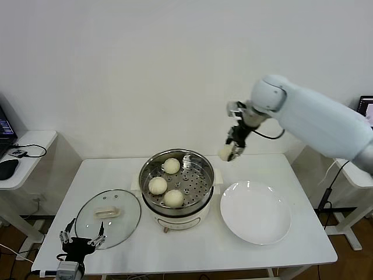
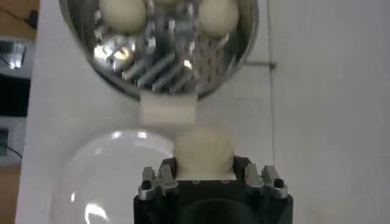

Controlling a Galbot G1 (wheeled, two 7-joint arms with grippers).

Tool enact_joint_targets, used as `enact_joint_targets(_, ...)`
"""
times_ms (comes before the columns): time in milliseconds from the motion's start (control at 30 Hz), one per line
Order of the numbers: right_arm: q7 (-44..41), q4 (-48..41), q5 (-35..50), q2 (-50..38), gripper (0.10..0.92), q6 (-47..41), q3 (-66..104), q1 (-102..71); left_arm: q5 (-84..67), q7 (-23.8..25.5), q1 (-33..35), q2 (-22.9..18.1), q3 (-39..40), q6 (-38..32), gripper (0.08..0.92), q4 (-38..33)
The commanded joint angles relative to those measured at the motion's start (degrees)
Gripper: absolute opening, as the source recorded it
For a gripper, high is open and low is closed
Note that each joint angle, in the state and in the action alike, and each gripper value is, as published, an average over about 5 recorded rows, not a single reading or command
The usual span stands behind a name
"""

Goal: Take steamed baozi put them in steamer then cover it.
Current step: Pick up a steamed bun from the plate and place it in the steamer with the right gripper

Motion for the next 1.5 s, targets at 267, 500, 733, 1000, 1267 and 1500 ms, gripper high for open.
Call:
enact_joint_targets(267, 1.23, -2.69, 3.51, 14.62, 0.568, -3.24, -6.18, 0.88, -0.95, -0.70, 0.72, -0.17, -0.15, -0.20, 0.823, -2.22)
enact_joint_targets(500, 2.00, -5.00, 0.68, 16.13, 0.568, -2.98, -7.68, -3.47, -1.11, -0.82, 0.74, -0.28, 0.08, -0.37, 0.823, -1.77)
enact_joint_targets(733, 2.42, -7.60, -2.40, 16.94, 0.568, -2.52, -7.15, -7.18, -1.40, -0.86, 0.57, -0.27, -0.04, -0.46, 0.823, -1.21)
enact_joint_targets(1000, 3.18, -10.03, -5.17, 16.52, 0.568, -1.90, -5.64, -9.92, -1.38, -0.95, 0.19, -0.05, 0.08, -0.64, 0.823, 0.22)
enact_joint_targets(1267, 3.77, -12.49, -6.00, 17.01, 0.568, -1.32, -3.42, -11.01, -1.38, -0.81, -0.14, -0.08, 0.27, -0.58, 0.823, 0.68)
enact_joint_targets(1500, 4.53, -11.15, -5.16, 15.86, 0.609, -2.14, -2.77, -10.67, -1.40, -0.78, -0.56, -0.20, 0.29, -0.56, 0.823, 1.39)
